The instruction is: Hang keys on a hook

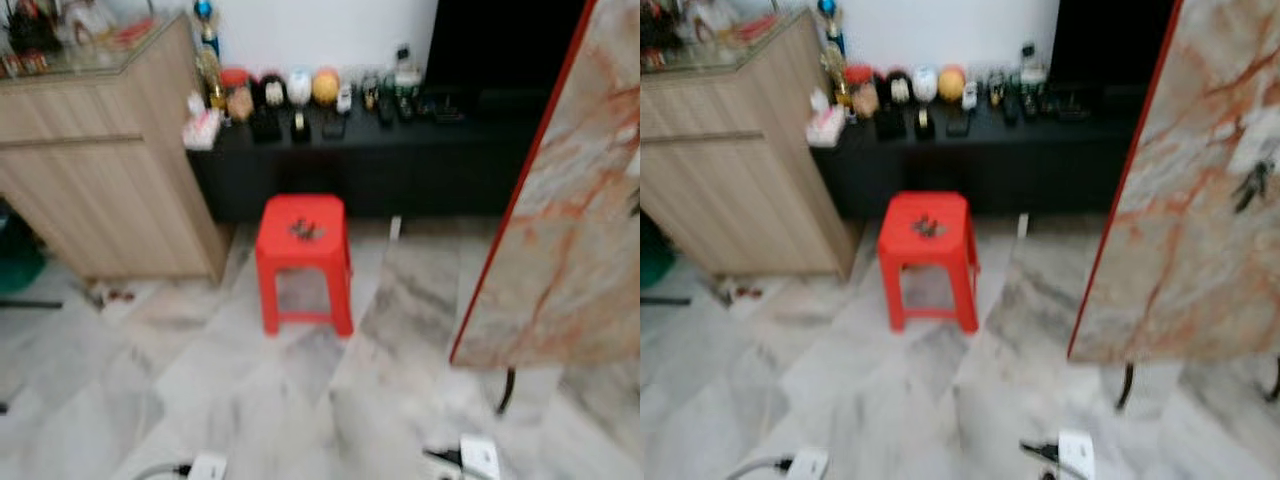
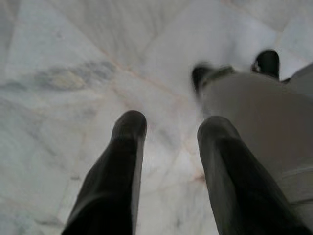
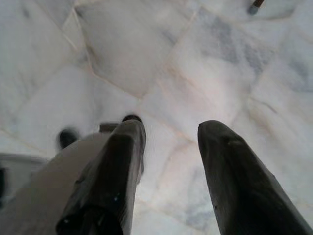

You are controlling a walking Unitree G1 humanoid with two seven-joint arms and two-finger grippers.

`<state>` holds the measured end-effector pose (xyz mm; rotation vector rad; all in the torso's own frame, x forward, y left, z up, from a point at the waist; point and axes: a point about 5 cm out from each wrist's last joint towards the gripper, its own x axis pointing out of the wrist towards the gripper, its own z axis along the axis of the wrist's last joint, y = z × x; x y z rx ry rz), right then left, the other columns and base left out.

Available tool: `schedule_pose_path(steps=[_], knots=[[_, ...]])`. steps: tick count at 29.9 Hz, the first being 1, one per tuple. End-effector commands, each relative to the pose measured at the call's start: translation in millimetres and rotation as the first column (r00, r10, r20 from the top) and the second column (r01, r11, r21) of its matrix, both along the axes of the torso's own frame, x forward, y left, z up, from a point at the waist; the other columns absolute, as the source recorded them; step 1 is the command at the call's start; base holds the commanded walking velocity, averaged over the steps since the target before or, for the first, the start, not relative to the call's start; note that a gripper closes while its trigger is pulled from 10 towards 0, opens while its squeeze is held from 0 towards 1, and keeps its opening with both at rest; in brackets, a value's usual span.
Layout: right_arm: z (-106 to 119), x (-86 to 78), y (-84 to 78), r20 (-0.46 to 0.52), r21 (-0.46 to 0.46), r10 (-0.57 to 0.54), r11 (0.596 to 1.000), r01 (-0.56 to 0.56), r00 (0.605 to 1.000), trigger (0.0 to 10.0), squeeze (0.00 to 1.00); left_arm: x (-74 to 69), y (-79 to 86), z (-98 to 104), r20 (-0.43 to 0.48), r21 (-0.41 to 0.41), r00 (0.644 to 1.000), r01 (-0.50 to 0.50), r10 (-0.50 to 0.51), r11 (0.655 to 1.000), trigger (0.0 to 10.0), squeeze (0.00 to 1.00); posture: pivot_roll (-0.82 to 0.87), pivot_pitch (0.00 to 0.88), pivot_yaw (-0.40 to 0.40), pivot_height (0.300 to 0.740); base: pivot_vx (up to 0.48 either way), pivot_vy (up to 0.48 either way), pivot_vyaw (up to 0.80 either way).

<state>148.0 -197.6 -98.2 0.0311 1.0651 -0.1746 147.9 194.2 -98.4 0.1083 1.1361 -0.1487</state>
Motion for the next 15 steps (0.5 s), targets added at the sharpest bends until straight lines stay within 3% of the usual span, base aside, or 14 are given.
schedule_pose_path(steps=[1,15], knots=[[-0.4,1.3,7.3,0.007,0.014,0.007,1.000,-0.007,1.000,10.0,0.00,1.2,5.3,1.2,0.002,0.011,1.000,-0.003,0.003,1.000,10.0,0.00,-0.16,0.056,0.047,0.740,0.000,0.345,0.00],[-0.2,1.2,5.1,0.006,0.008,-0.001,1.000,0.001,1.000,10.0,0.00,1.3,4.8,1.1,0.001,0.008,1.000,-0.011,0.011,1.000,10.0,0.00,-0.15,0.057,0.041,0.740,0.000,0.332,0.00]])
